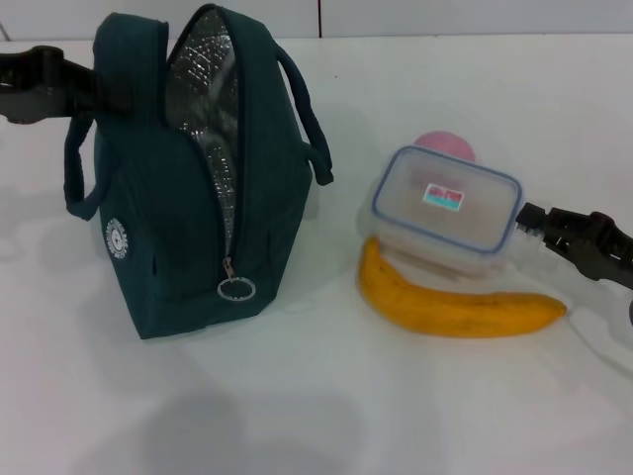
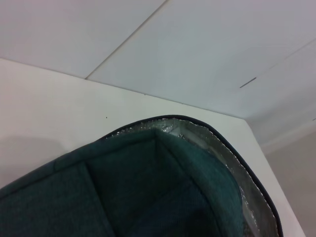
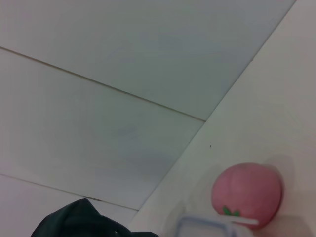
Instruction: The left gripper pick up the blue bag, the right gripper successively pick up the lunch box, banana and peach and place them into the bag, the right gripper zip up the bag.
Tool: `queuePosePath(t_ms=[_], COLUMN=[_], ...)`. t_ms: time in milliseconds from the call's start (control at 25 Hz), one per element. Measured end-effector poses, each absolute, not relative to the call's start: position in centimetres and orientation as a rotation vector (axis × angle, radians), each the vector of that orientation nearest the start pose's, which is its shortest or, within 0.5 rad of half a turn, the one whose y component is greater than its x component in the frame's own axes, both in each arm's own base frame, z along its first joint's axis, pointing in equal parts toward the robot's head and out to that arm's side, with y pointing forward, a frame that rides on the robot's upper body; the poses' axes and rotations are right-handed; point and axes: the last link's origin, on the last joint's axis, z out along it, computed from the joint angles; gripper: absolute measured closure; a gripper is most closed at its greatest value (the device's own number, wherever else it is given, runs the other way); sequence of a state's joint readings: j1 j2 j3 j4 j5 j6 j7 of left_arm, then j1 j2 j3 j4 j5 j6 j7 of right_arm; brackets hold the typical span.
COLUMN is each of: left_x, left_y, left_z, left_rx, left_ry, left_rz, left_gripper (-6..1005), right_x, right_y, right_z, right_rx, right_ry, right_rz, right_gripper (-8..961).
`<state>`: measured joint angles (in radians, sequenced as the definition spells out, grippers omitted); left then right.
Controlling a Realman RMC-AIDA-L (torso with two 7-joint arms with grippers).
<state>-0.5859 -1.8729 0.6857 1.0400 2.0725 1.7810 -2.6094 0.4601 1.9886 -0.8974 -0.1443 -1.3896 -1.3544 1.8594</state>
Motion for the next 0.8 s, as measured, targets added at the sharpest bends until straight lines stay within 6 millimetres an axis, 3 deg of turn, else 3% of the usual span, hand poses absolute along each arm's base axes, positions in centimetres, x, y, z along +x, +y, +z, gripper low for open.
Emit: queuePosePath(t_ms=[80,480,800], left_x=[-23.2,-23.2,-23.1], left_y=[36.0,36.0,36.0], left_z=[13.5,13.5,13.6], left_rx=[-2.375,-2.379,-2.381], left_ry=[-1.692,-1.686,-1.682], left_rz=[-0.551,-0.549,-0.55], left_gripper=[960,960,960], right_x=[31.6,31.0,30.7], right_y=[30.5,30.2,29.8], right_z=[-2.4,-2.4,-1.6], right_rx=[-1.933,-1.957,-1.91], right_ry=[1.866,1.854,1.835], right_rz=[1.216,1.271,1.403], right_gripper=[786,858,858])
